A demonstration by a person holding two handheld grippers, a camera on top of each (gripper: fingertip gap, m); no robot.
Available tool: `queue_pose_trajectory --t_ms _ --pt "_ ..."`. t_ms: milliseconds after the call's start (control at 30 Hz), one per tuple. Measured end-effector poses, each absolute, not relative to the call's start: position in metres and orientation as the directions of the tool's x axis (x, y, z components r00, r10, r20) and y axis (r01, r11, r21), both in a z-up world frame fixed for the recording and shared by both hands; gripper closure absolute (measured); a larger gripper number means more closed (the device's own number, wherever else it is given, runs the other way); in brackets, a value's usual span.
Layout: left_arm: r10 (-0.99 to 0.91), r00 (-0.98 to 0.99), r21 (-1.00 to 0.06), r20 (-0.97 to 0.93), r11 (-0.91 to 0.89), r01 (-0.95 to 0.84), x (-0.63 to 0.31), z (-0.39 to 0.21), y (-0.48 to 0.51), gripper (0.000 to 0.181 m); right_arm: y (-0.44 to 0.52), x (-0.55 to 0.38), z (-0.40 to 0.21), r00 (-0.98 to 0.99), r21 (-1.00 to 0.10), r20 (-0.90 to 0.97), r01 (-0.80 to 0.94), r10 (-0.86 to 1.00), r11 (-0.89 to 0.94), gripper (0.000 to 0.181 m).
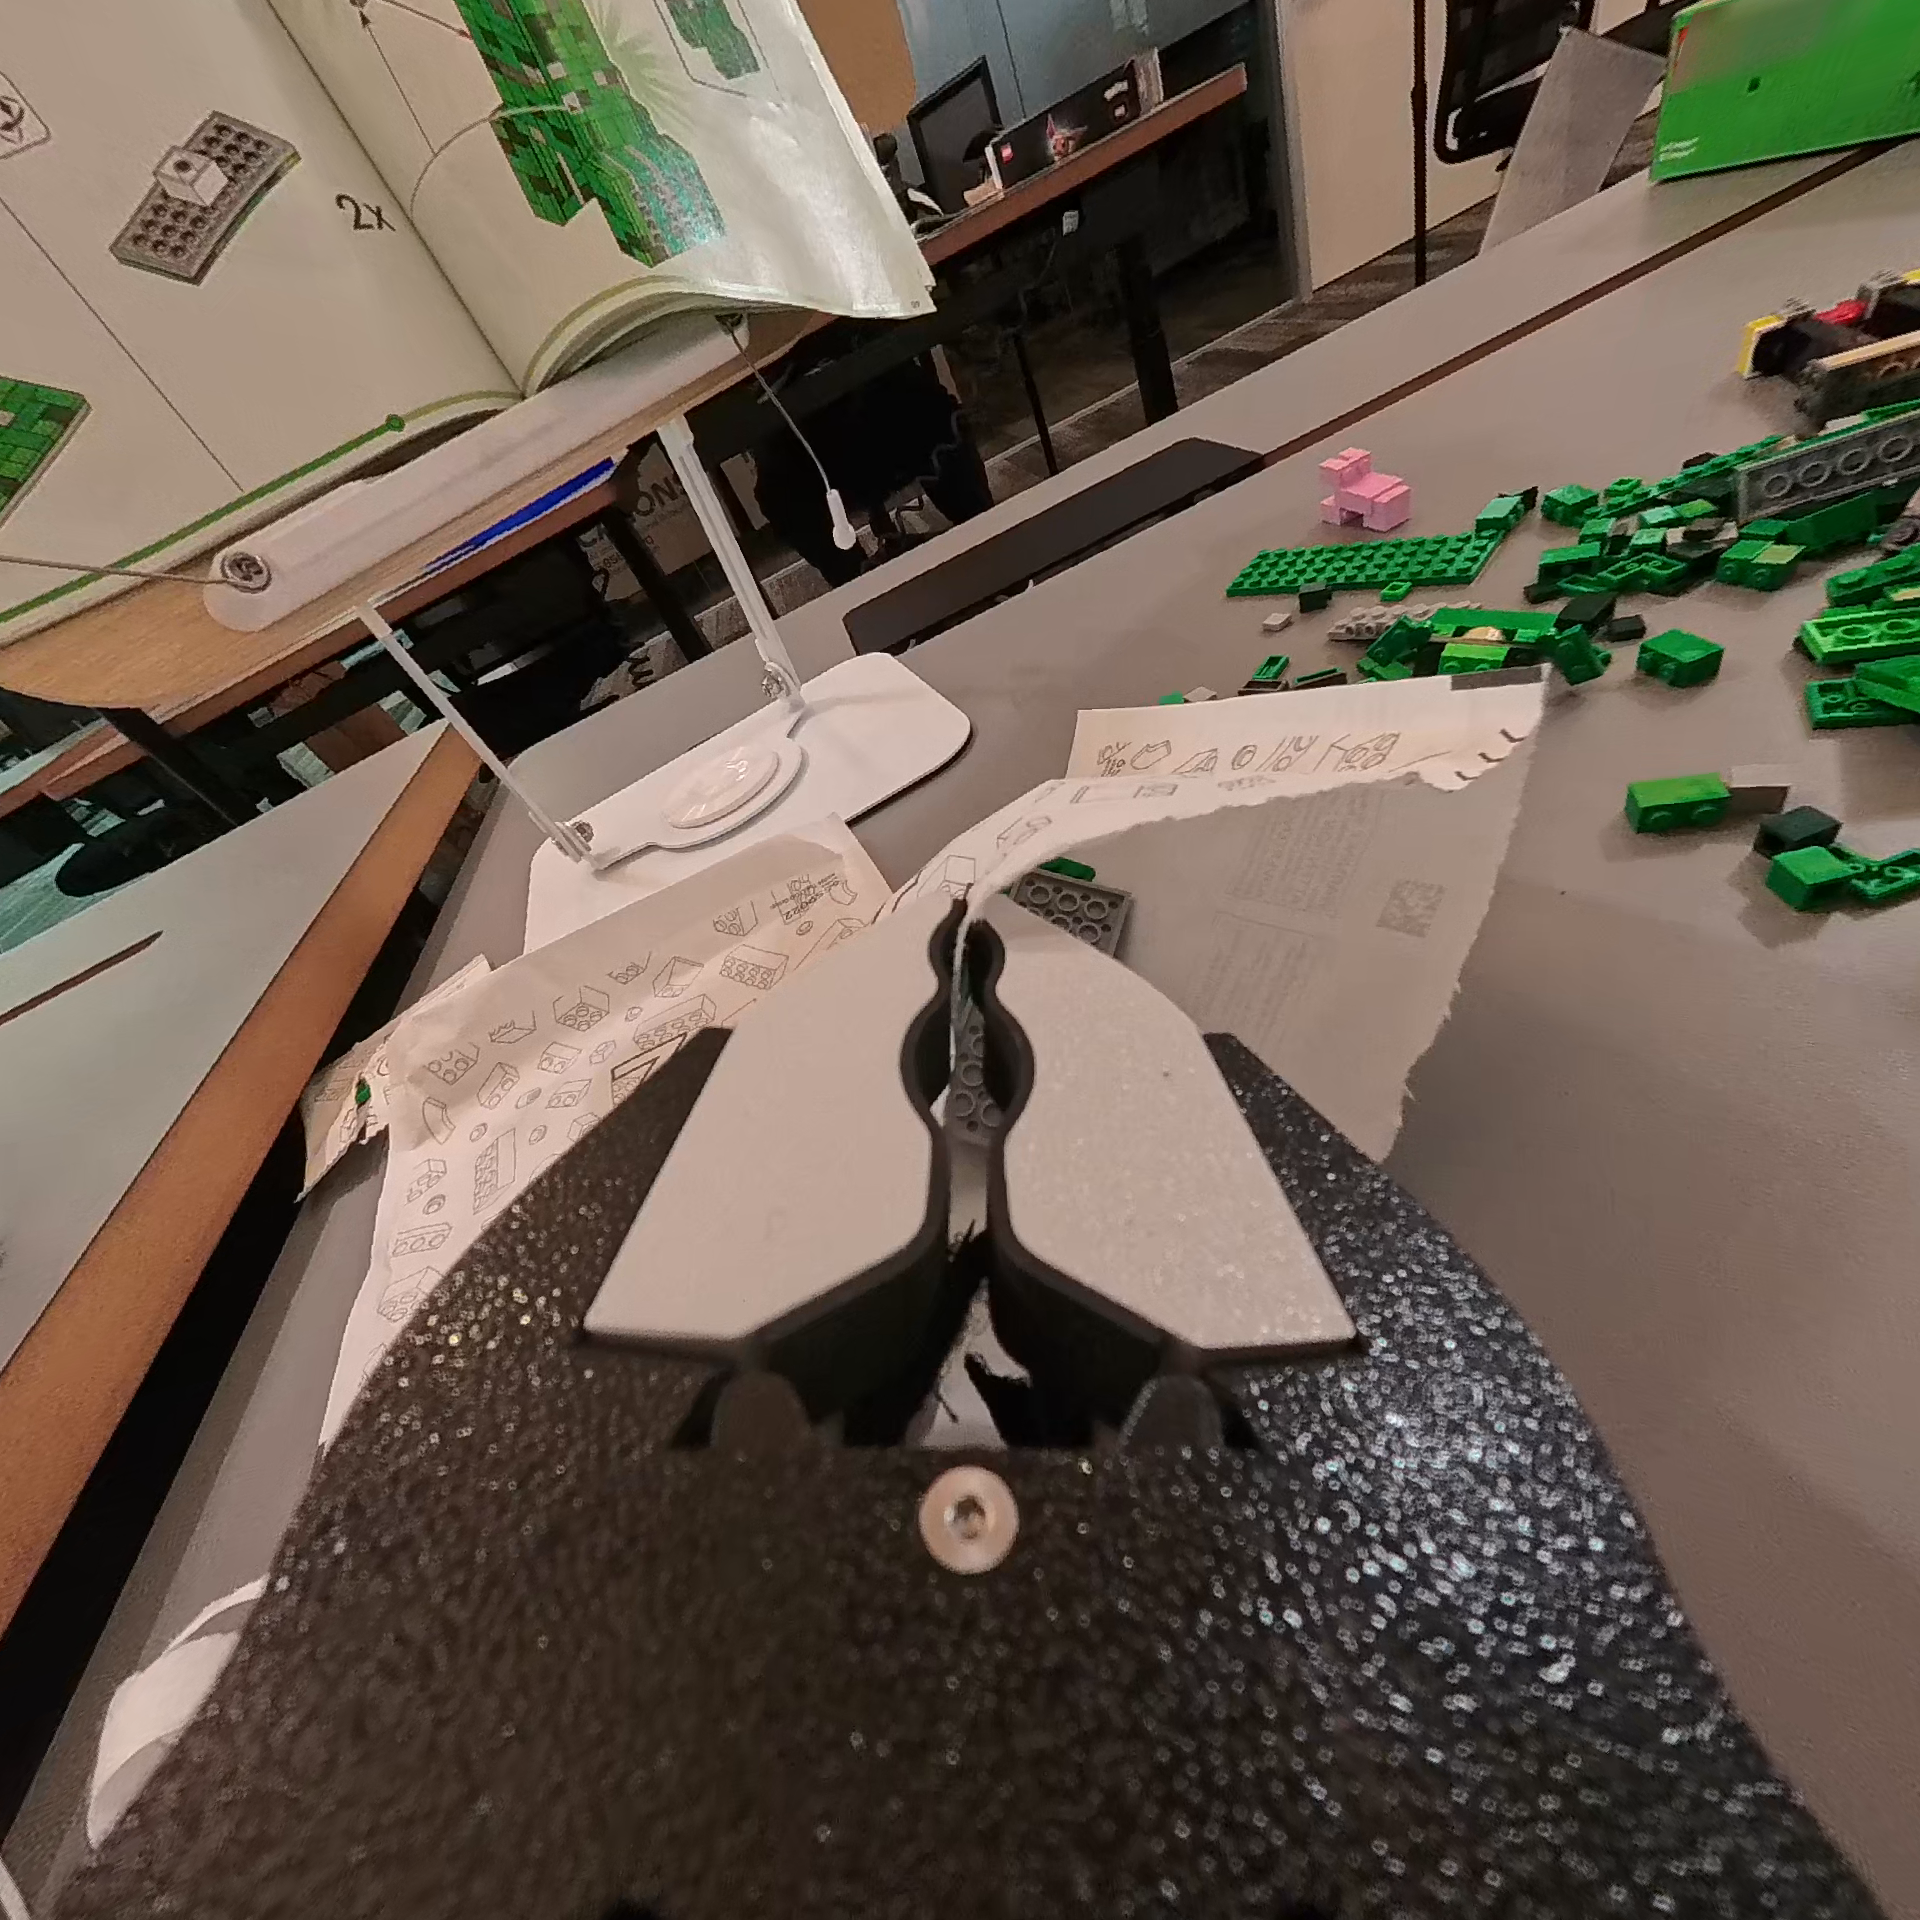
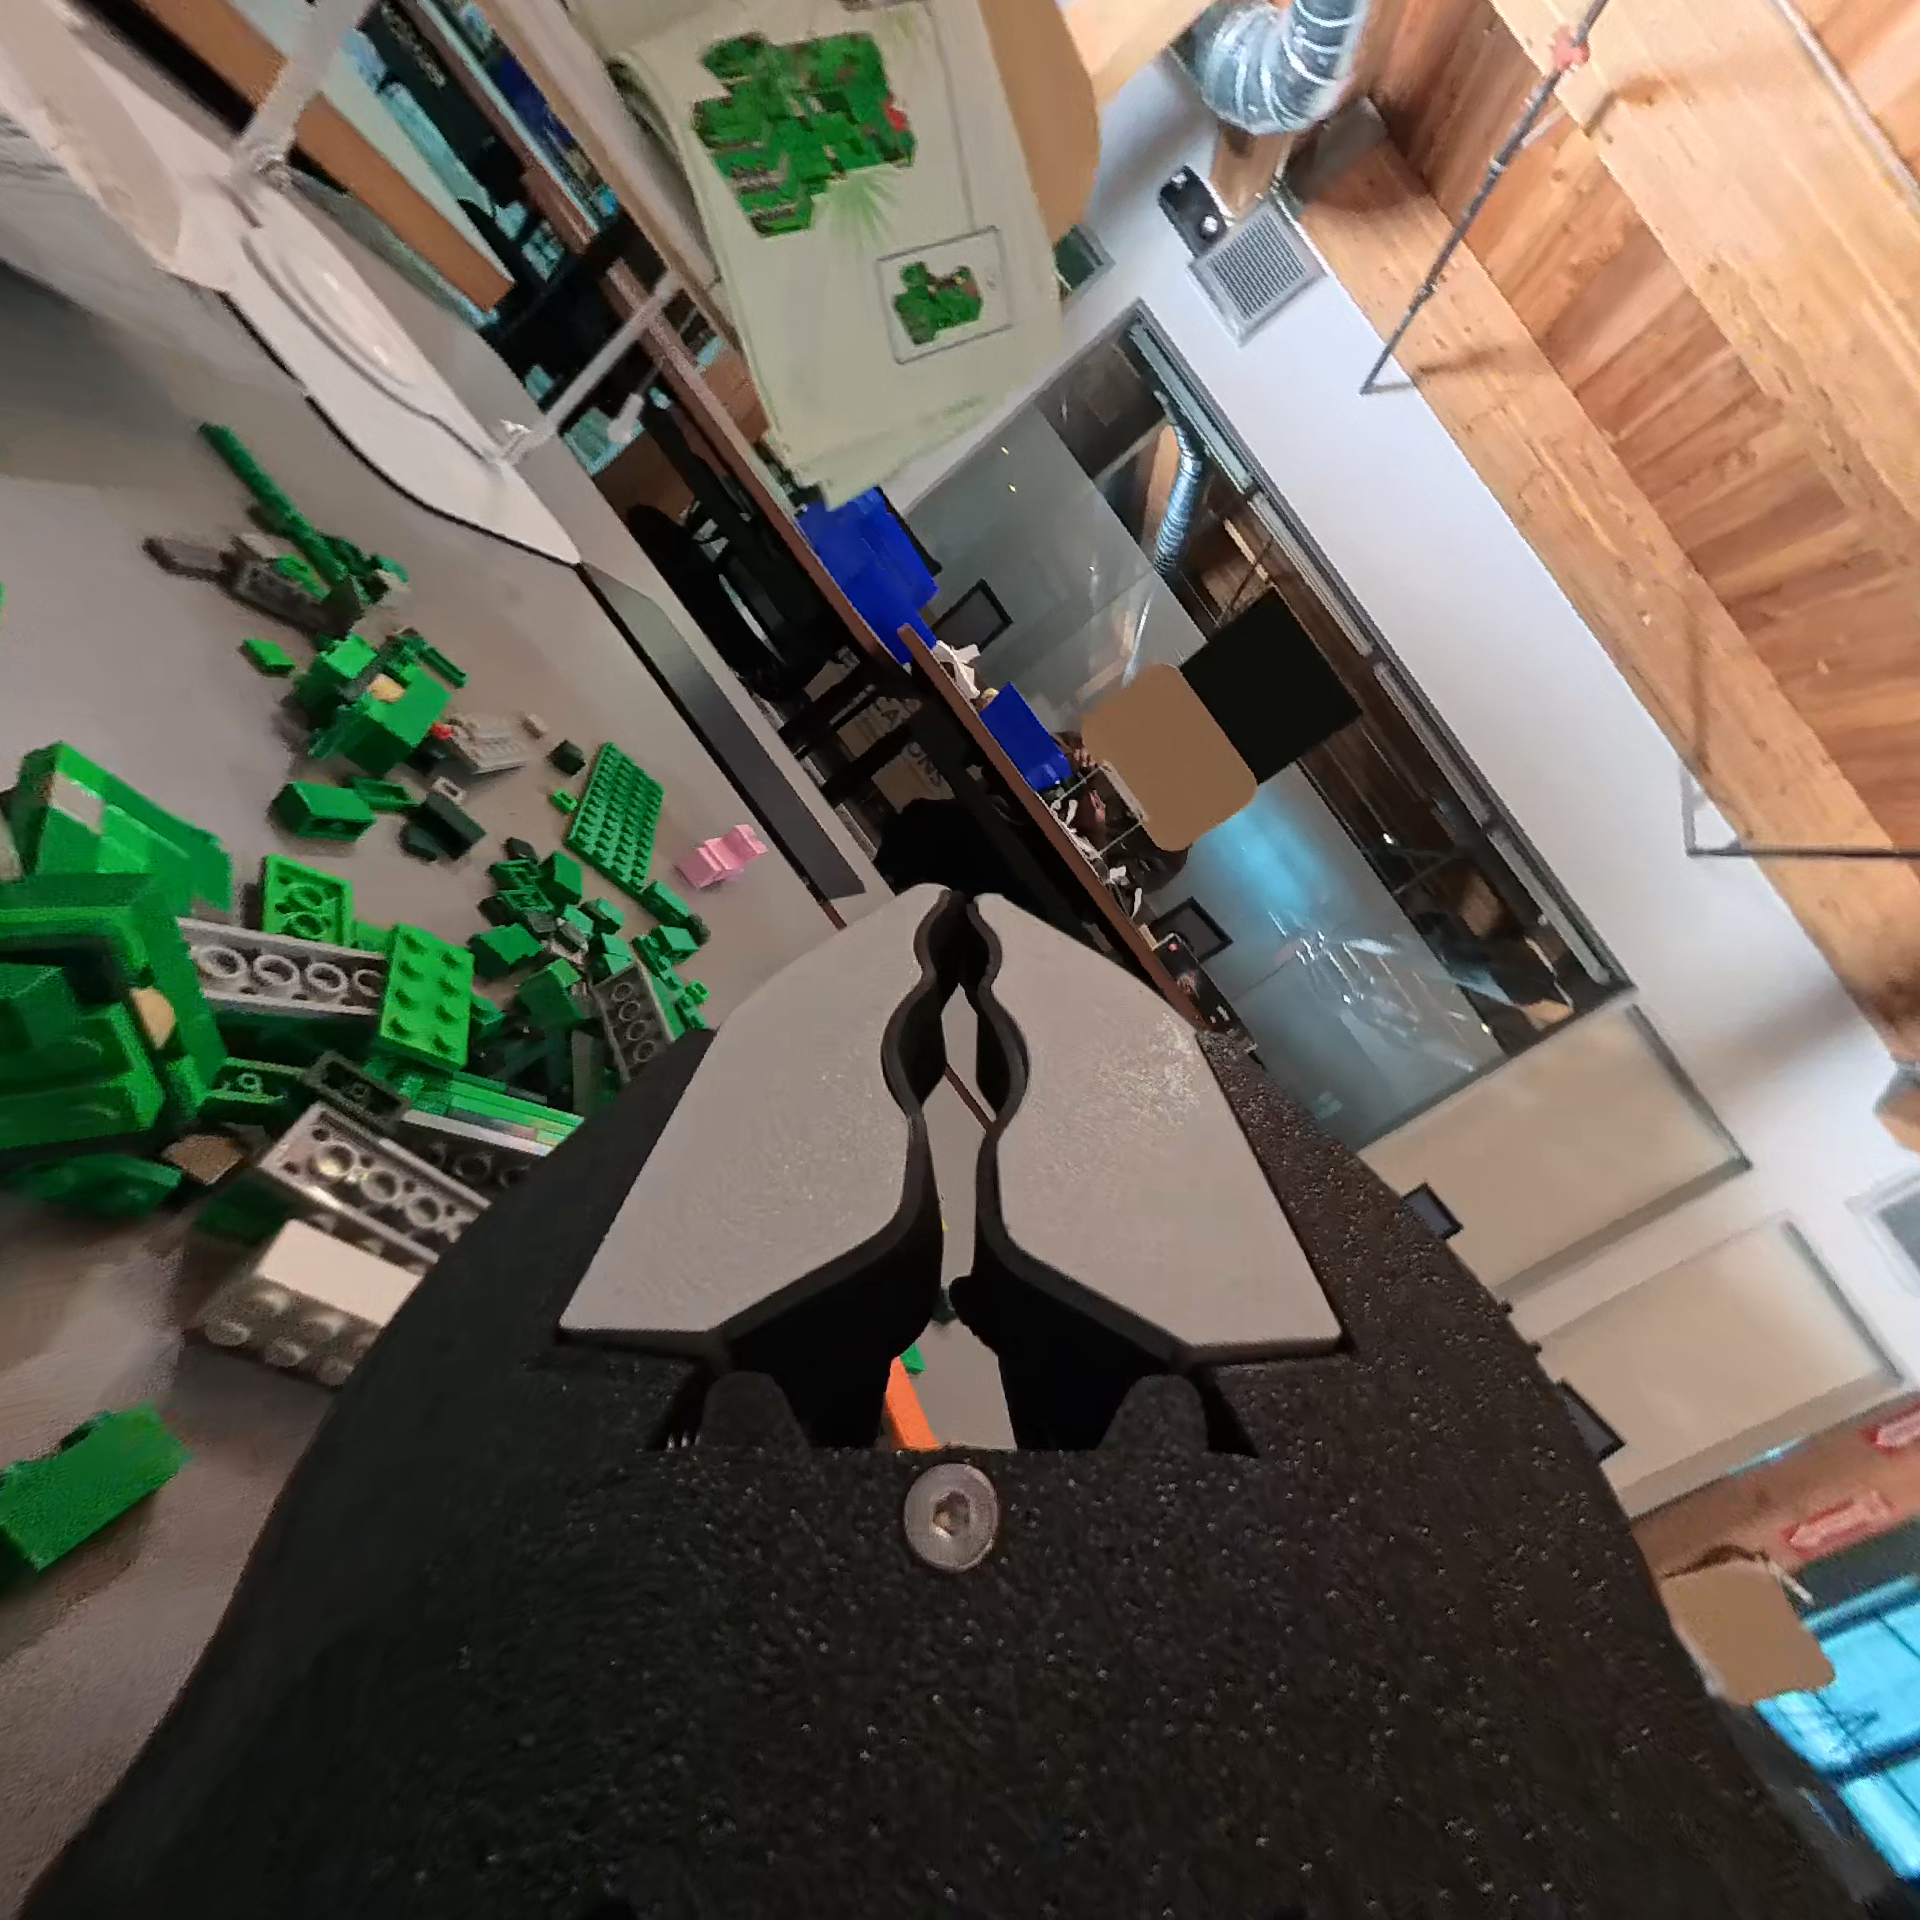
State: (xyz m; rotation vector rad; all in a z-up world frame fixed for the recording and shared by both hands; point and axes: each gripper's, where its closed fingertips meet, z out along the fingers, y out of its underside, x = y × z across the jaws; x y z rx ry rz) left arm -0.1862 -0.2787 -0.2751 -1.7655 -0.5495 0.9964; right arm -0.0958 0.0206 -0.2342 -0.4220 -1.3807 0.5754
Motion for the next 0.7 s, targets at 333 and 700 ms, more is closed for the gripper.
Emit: queue_pose_trajectory --t_ms 333,700 --pt "0.739 0.559 -0.910 -0.377 -0.406 -0.078 -0.186 -0.276 -0.278 0.181 0.016 -0.097 -0.237 0.066 -0.591 0.795 -0.142 0.603 0.794 0.181" --pt "0.713 0.545 -0.878 -0.442 -0.468 -0.099 -0.185 -0.275 -0.282 0.181 0.047 -0.095 -0.227 0.139 -0.705 0.688 -0.105 0.712 0.701 0.181"
